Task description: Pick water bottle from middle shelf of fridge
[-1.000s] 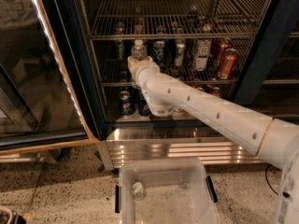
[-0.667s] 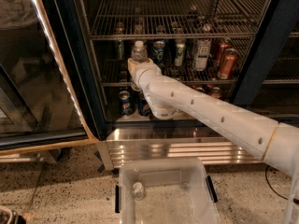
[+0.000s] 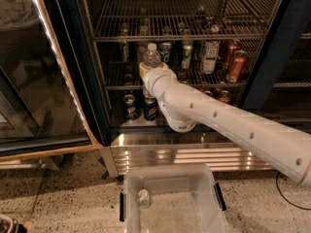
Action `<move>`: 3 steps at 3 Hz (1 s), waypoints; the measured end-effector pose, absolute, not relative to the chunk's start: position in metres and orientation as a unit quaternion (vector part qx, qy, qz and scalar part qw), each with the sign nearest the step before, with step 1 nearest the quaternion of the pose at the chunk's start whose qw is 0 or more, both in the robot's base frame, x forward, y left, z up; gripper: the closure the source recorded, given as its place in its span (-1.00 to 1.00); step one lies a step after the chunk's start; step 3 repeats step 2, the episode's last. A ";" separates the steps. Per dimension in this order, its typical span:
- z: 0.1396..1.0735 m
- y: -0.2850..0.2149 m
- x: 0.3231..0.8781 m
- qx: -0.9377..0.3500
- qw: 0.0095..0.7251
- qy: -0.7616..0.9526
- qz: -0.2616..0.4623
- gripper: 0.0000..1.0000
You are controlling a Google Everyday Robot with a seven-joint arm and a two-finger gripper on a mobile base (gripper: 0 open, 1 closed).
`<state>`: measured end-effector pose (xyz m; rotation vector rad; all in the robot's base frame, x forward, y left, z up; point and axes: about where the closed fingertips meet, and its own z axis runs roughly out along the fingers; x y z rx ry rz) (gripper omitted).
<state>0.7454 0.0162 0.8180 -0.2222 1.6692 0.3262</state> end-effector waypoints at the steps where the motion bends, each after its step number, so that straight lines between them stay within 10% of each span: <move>1: 0.855 -0.001 0.708 -0.112 0.671 0.719 0.144 1.00; 3: 0.855 -0.003 0.708 -0.110 0.671 0.719 0.144 1.00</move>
Offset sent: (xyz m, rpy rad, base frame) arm -0.0609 -0.0291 0.0591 -0.0044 -0.0770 0.0394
